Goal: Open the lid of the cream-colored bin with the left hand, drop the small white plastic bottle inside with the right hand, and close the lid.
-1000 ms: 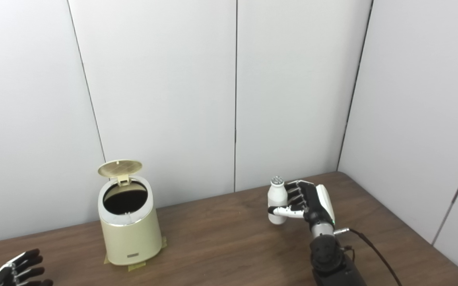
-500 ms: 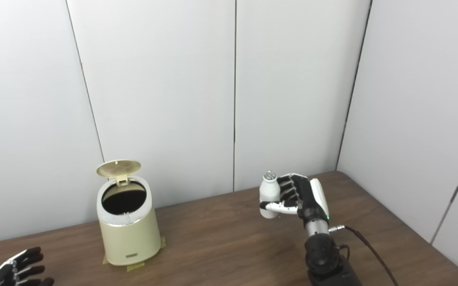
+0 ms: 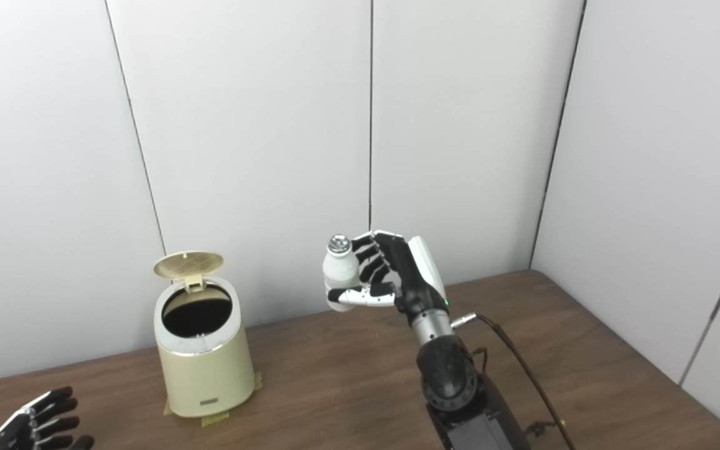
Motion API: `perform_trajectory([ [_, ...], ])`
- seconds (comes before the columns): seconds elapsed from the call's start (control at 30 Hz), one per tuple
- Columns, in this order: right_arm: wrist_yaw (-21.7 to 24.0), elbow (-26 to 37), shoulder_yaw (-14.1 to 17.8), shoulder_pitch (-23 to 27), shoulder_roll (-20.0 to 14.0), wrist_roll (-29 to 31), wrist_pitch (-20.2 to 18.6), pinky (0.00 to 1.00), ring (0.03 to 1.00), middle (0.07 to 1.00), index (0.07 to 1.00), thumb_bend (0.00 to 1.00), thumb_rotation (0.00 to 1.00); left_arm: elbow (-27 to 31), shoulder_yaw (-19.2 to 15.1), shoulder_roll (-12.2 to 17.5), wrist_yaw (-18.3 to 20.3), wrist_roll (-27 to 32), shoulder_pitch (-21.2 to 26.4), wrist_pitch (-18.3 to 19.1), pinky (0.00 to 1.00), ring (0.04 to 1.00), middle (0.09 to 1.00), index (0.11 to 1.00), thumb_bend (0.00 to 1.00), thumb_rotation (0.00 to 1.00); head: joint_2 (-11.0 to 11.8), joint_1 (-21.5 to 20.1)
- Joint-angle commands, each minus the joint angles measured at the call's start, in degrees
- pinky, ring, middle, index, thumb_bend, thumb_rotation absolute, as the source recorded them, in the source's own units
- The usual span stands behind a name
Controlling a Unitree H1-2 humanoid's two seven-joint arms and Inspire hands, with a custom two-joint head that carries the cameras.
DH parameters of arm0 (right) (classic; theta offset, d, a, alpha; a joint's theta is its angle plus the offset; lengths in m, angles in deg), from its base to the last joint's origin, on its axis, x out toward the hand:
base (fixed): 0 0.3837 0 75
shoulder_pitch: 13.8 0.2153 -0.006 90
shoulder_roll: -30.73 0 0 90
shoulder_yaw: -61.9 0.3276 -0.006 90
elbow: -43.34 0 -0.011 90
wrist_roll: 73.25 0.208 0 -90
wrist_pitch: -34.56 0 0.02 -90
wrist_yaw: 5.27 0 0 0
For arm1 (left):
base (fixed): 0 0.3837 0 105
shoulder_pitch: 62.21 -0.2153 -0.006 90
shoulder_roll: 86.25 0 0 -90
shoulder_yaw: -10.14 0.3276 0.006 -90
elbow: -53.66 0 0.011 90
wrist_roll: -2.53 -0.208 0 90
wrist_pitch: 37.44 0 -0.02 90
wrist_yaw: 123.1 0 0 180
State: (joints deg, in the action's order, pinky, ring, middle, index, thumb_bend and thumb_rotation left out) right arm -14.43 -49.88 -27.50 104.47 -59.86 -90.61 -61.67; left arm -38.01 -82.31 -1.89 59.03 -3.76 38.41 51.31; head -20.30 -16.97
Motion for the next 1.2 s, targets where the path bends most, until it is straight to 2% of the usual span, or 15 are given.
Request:
perform_trajectory([
  [0.0,0.0,0.9,0.0,3.8,0.0,-0.4,2.2,0.35,0.412,0.482,0.522,0.52,0.0,0.3,0.2,-0.2,-0.9,-0.1,1.9,-2.9,0.7,0.754,0.799,0.818,0.51,0.0,0.2,1.0],
  [0.13,0.7,1.1,-0.9,5.2,1.7,-0.4,1.4,0.35,0.426,0.473,0.513,0.52,0.0,-0.8,0.2,-0.7,-1.0,0.0,1.6,-3.7,0.7,0.753,0.793,0.811,0.55,0.0,0.5,3.2],
  [0.23,1.3,1.4,-1.1,6.0,2.9,0.0,0.4,0.32,0.402,0.472,0.531,0.52,0.0,-1.5,0.1,-1.4,-1.4,0.0,1.5,-4.0,0.7,0.753,0.792,0.811,0.58,0.0,0.8,5.3],
  [0.57,1.8,0.6,-1.7,8.3,5.0,-0.6,1.1,0.31,0.396,0.473,0.533,0.52,0.0,-5.3,1.0,-2.6,-2.5,-0.3,1.5,-7.4,0.66,0.744,0.785,0.8,0.63,0.04,1.6,11.6],
  [0.77,2.1,-0.4,-1.7,9.7,5.4,-0.3,0.9,0.31,0.389,0.482,0.535,0.51,0.0,-6.1,1.6,-3.3,-3.5,-0.9,1.6,-8.1,0.67,0.738,0.778,0.798,0.65,0.08,1.8,13.8],
  [0.9,1.8,-2.2,-1.8,10.3,5.2,-0.1,3.4,0.29,0.375,0.481,0.549,0.51,0.0,-6.7,1.9,-3.7,-3.8,-0.7,1.6,-8.6,0.67,0.731,0.767,0.796,0.66,0.09,1.8,14.5],
  [1.03,2.0,-3.7,-1.9,11.1,5.8,0.6,4.3,0.29,0.374,0.477,0.552,0.51,0.0,-6.9,2.2,-3.9,-4.2,-0.8,1.7,-8.6,0.66,0.733,0.772,0.8,0.66,0.1,1.9,14.8],
  [1.17,2.2,-4.3,-2.1,11.4,6.8,0.9,3.7,0.29,0.379,0.478,0.548,0.51,0.0,-7.0,2.4,-4.0,-4.2,-0.5,1.7,-8.9,0.66,0.737,0.779,0.806,0.66,0.1,1.8,15.1],
])
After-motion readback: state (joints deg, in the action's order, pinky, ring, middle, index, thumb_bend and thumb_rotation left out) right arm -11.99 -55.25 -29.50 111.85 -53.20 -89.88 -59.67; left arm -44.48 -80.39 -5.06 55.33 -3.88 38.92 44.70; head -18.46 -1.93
